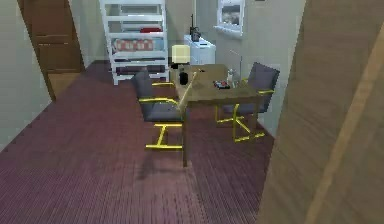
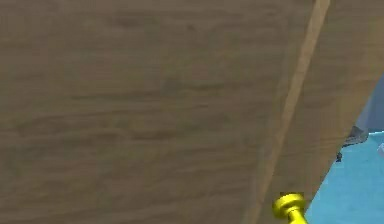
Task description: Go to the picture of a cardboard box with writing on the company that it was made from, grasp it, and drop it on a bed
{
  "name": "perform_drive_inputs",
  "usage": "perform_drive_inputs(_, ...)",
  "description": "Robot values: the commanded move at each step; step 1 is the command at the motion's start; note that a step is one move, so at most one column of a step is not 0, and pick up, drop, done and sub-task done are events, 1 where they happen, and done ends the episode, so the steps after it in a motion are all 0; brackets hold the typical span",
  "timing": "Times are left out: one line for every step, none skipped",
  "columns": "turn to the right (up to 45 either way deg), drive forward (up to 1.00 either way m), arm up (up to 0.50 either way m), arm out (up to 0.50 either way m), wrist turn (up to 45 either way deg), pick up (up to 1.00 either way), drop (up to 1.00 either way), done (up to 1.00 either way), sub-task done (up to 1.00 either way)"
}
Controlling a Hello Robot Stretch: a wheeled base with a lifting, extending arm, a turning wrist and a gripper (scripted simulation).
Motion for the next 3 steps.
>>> perform_drive_inputs(-27.0,0.0,0.0,0.0,0.0,0.0,0.0,0.0,0.0)
perform_drive_inputs(0.0,0.8,0.0,0.0,0.0,0.0,0.0,0.0,0.0)
perform_drive_inputs(-45.0,0.0,0.0,0.0,0.0,0.0,0.0,0.0,0.0)
